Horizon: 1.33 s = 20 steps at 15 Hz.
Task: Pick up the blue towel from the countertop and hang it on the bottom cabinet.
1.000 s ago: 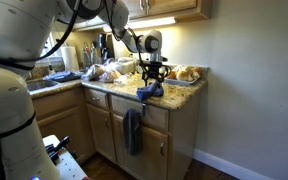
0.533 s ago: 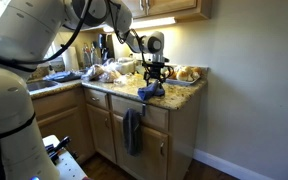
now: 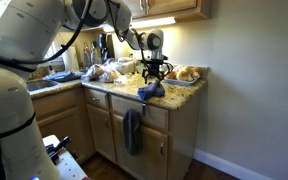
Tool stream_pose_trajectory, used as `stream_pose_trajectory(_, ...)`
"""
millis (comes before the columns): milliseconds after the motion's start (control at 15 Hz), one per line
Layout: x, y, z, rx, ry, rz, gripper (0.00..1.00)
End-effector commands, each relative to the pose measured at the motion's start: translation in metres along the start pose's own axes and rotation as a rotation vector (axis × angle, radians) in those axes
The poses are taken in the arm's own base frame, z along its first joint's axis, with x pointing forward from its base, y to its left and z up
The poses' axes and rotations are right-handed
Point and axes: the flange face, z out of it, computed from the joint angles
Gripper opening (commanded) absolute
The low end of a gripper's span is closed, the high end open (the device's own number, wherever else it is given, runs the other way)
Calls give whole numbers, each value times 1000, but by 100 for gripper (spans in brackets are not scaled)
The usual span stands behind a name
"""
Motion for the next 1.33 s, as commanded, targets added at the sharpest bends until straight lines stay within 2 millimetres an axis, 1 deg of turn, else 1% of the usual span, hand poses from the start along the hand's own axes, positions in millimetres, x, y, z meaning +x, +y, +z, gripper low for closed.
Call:
stream_pose_trajectory(0, 3, 3, 6, 14, -33, -24, 100)
stream_pose_trajectory(67, 4, 4, 9, 17, -37, -25, 89)
stream_pose_trajectory(133, 5, 4, 11, 19, -40, -26, 82)
stream_pose_trajectory(200, 6, 3, 10, 17, -41, -29, 67)
stream_pose_trajectory(400, 9, 2, 3, 9, -32, -35, 47)
stream_pose_trajectory(467, 8, 1, -1, 6, -29, -36, 40)
stream_pose_trajectory(600, 6, -1, -6, 2, -34, -23, 28)
stream_pose_trajectory(667, 6, -2, -7, 5, -38, -22, 20)
stream_pose_trajectory(800, 4, -3, -7, 9, -48, -21, 9)
stream_pose_trajectory(1000, -3, -3, -13, 30, -50, -17, 5)
stream_pose_trajectory(1067, -5, -3, -15, 32, -50, -14, 6)
stream_pose_trajectory(1133, -12, -7, -22, 31, -33, -13, 8)
stream_pose_trajectory(1267, -22, -12, -35, 30, -15, -11, 8)
